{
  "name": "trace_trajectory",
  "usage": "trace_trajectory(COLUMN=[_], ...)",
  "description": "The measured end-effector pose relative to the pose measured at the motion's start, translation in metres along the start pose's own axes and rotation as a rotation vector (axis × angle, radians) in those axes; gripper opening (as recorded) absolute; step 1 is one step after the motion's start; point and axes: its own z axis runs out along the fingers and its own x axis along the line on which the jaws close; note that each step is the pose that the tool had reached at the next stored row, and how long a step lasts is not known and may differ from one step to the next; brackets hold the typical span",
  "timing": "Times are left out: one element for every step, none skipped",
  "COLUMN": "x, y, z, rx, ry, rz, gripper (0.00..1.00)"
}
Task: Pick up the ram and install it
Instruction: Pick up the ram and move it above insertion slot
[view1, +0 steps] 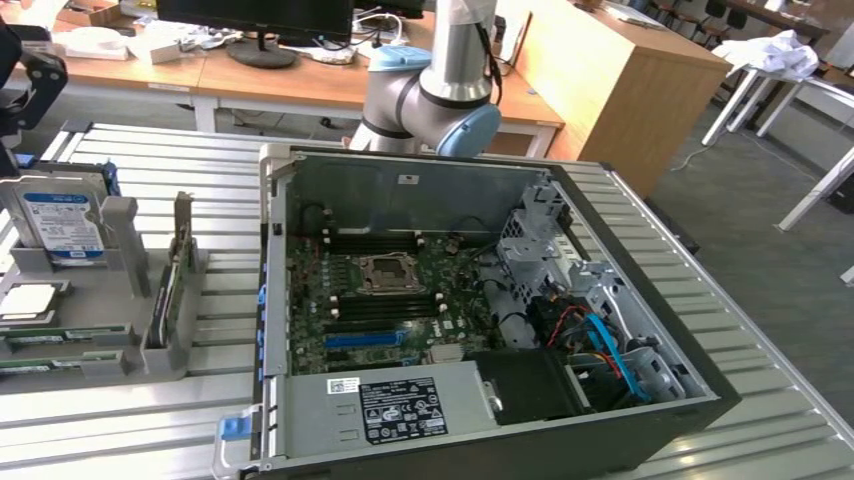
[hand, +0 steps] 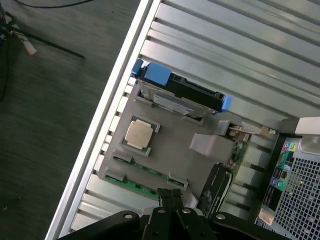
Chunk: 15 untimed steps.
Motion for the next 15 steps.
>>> trace_trajectory(x=[0.0, 0.0, 0.0, 0.0, 0.0, 0.0, 0.0, 0.0, 0.0, 0.0, 0.0, 0.0, 0.0, 0.0, 0.0], y=[0.0, 0.0, 0.0, 0.0, 0.0, 0.0, 0.0, 0.0, 0.0, 0.0, 0.0, 0.0, 0.0, 0.0, 0.0], z=[0.0, 0.0, 0.0001, 0.0001, 0.0001, 0.0001, 0.0002, 0.0002, 0.0002, 0.0003, 0.0003, 0.0003, 0.0004, 0.0004, 0.0004], rx=[-0.0004, -0.0009, -0.0013, -0.0017, -0.0021, -0.0025, -0.003, -0.0034, -0.0038, -0.0043, -0.0047, -0.0051, -0.0056, -0.0059, -0.0064], ry=[0.0009, 0.0017, 0.0026, 0.0033, 0.0041, 0.005, 0.0058, 0.0067, 0.0075, 0.0083, 0.0091, 0.0098, 0.0107, 0.0115, 0.0124], rz=[-0.018, -0.036, -0.055, -0.073, -0.091, -0.109, -0.127, -0.145, -0.164, -0.182, -0.2, -0.218, -0.236, -0.254, -0.272], gripper=[0.11, 0.11, 0.11, 0.11, 0.11, 0.11, 0.11, 0.11, 0.11, 0.11, 0.11, 0.11, 0.11, 0.11, 0.11])
